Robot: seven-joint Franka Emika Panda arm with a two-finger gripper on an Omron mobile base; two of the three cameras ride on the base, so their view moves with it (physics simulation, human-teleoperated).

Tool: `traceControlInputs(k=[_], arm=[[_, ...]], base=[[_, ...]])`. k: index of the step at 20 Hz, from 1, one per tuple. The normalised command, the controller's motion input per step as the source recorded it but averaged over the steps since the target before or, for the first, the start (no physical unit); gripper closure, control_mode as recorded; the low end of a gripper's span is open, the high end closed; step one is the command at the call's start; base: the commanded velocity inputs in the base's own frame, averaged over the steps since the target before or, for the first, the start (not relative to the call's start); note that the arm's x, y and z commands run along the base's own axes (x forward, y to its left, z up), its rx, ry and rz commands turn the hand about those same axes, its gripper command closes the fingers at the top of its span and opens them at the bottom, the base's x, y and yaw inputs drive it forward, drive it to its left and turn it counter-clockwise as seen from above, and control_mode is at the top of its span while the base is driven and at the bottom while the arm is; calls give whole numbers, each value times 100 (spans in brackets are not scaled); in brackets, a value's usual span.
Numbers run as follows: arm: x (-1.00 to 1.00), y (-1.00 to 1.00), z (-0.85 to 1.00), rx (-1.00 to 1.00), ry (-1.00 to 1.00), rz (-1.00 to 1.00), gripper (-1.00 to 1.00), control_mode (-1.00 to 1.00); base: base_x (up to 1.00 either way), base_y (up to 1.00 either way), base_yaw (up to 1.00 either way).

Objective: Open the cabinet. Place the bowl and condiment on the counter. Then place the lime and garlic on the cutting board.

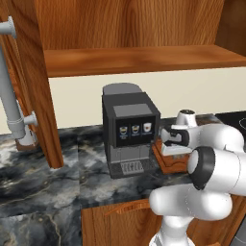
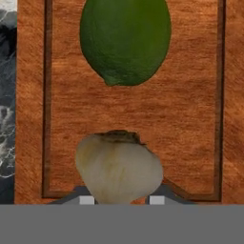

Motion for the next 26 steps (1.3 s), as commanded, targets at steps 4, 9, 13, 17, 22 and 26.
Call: traceControlInputs(k=[4, 9, 13, 17, 22, 26], arm=[[21, 0, -22, 0, 0, 2, 100, -100], [1, 0, -3, 0, 0, 0, -100, -100], [0, 0, 8, 0, -2, 0, -100, -100], [0, 4, 60, -7, -3, 0, -100, -100], [-34, 36, 84, -16, -9, 2, -100, -100], [-68, 44, 76, -24, -23, 0, -100, -100]], base=[[0, 0, 0], [0, 0, 0], [0, 0, 0], [0, 0, 0], [0, 0, 0], [0, 0, 0]])
